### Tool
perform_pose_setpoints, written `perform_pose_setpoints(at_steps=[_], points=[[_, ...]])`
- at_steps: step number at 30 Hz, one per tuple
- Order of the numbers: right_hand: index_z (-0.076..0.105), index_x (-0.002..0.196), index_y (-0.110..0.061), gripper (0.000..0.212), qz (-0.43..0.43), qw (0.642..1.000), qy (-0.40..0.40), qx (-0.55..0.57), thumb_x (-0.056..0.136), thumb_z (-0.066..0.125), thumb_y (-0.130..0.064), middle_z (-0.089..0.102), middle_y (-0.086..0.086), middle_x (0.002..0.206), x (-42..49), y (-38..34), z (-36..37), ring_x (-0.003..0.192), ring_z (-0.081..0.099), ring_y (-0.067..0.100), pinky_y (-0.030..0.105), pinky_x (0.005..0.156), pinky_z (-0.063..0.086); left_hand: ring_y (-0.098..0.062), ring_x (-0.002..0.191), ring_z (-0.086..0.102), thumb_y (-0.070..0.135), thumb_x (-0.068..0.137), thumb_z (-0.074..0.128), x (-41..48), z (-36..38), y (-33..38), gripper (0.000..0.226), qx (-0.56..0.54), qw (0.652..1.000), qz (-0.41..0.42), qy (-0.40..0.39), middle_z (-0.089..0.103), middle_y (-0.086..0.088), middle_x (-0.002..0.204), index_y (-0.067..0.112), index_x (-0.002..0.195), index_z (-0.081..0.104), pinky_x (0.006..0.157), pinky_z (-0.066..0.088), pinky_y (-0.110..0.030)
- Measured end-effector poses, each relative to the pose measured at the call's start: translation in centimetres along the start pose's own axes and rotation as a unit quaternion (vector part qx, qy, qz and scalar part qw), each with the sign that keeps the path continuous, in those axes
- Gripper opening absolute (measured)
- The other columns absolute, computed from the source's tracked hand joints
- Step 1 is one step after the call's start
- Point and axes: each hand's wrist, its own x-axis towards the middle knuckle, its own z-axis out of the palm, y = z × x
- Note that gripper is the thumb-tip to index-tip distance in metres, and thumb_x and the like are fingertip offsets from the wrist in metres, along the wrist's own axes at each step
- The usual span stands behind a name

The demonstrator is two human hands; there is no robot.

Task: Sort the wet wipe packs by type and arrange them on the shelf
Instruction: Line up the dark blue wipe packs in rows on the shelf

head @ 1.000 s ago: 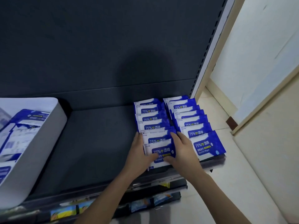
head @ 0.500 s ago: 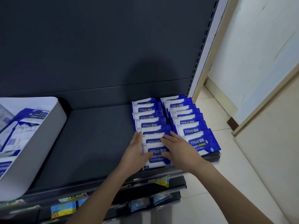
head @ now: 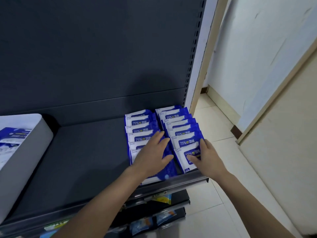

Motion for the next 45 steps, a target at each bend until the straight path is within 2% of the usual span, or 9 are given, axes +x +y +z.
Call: perform_pose_setpoints(at_steps=[7, 11, 15, 19, 24, 28, 32, 37, 45], points=[[0.041, 0.132, -0.018, 0.061, 0.001, 1.0, 0.003, 0.004, 0.085, 0.061, -0.051, 0.046, -0.001, 0.134, 1.1, 1.8, 0.5, 0.122, 0.046, 0.012, 0.029, 0.088, 0.055, -0.02, 0.148, -0.004, 0.059, 0.089, 0.052, 4.4, 0.8, 0.7, 0.087, 0.104, 0.991, 0.03, -0.083, -0.001, -0.006, 0.162, 0.016, 0.153, 0.013, 0.119, 0.008, -0.035], [0.031, 0.141, -0.024, 0.067, -0.019, 0.999, 0.001, 0.048, 0.087, 0.06, -0.05, 0.036, 0.002, 0.142, 2.8, 2.2, -0.5, 0.131, 0.038, 0.017, 0.034, 0.09, 0.054, -0.021, 0.148, -0.006, 0.068, 0.083, 0.05, 6.6, 0.7, 0.8, 0.097, 0.121, 0.986, 0.015, -0.116, -0.005, -0.008, 0.161, 0.018, 0.153, 0.007, 0.121, 0.004, -0.041], [0.029, 0.142, -0.021, 0.061, -0.007, 0.991, -0.03, 0.133, 0.092, 0.057, -0.04, 0.038, -0.002, 0.136, 3.3, 1.6, 0.4, 0.119, 0.05, 0.013, 0.022, 0.075, 0.057, -0.021, 0.148, -0.009, 0.069, 0.082, 0.051, 7.5, 1.3, 0.6, 0.099, 0.158, 0.977, 0.008, -0.144, -0.008, -0.01, 0.161, 0.022, 0.153, 0.001, 0.121, -0.001, -0.045], [0.026, 0.144, -0.02, 0.062, 0.006, 0.992, -0.022, 0.121, 0.093, 0.055, -0.041, 0.036, -0.001, 0.141, 2.9, 1.7, 1.1, 0.118, 0.049, 0.012, 0.028, 0.081, 0.058, -0.018, 0.148, -0.008, 0.07, 0.081, 0.051, 7.5, 1.5, 0.3, 0.099, 0.166, 0.976, 0.009, -0.142, -0.005, -0.007, 0.161, 0.023, 0.153, 0.002, 0.12, -0.004, -0.043], [0.03, 0.141, -0.022, 0.063, 0.008, 0.995, -0.024, 0.097, 0.089, 0.058, -0.045, 0.038, -0.002, 0.141, 3.1, 1.6, 0.5, 0.113, 0.048, 0.007, 0.02, 0.075, 0.054, -0.018, 0.148, -0.009, 0.067, 0.084, 0.05, 6.1, 0.8, -0.3, 0.093, 0.109, 0.99, -0.004, -0.091, -0.006, -0.004, 0.162, 0.024, 0.153, 0.006, 0.118, -0.006, -0.04], [0.039, 0.134, -0.021, 0.056, -0.027, 0.997, 0.04, 0.067, 0.088, 0.061, -0.044, 0.039, -0.001, 0.141, 2.5, -0.2, 0.1, 0.125, 0.045, 0.014, 0.036, 0.093, 0.054, -0.02, 0.148, 0.002, 0.062, 0.087, 0.049, 3.7, -0.5, -1.8, 0.083, 0.045, 0.998, -0.05, -0.008, 0.007, -0.005, 0.161, 0.02, 0.152, 0.018, 0.121, 0.005, -0.034], [0.044, 0.136, -0.018, 0.045, -0.101, 0.994, 0.042, 0.02, 0.095, 0.054, -0.033, 0.031, 0.001, 0.152, 1.6, -4.6, 1.1, 0.143, 0.024, 0.019, 0.038, 0.113, 0.034, -0.011, 0.145, 0.017, 0.048, 0.093, 0.052, 0.5, -1.9, -2.6, 0.068, -0.03, 0.996, -0.07, 0.046, 0.019, 0.001, 0.158, 0.018, 0.149, 0.031, 0.116, 0.015, -0.02], [0.056, 0.128, -0.011, 0.034, -0.199, 0.979, -0.013, 0.027, 0.096, 0.053, -0.023, 0.053, 0.005, 0.136, 0.5, -10.0, 2.5, 0.124, 0.049, 0.017, 0.023, 0.1, 0.039, -0.014, 0.139, 0.032, 0.036, 0.094, 0.057, -4.4, -4.0, -5.4, 0.048, 0.018, 0.995, -0.079, 0.054, 0.035, -0.003, 0.151, 0.016, 0.136, 0.051, 0.112, 0.027, -0.022], [0.064, 0.119, -0.009, 0.028, -0.262, 0.96, -0.088, 0.046, 0.094, 0.056, -0.019, 0.069, 0.006, 0.11, -1.2, -20.4, 7.1, 0.1, 0.063, 0.02, 0.03, 0.089, 0.049, -0.016, 0.13, 0.045, 0.024, 0.094, 0.059, -13.7, -10.7, -12.7, 0.038, 0.036, 0.975, -0.161, 0.146, 0.049, -0.006, 0.141, 0.013, 0.129, 0.058, 0.102, 0.023, -0.011]])
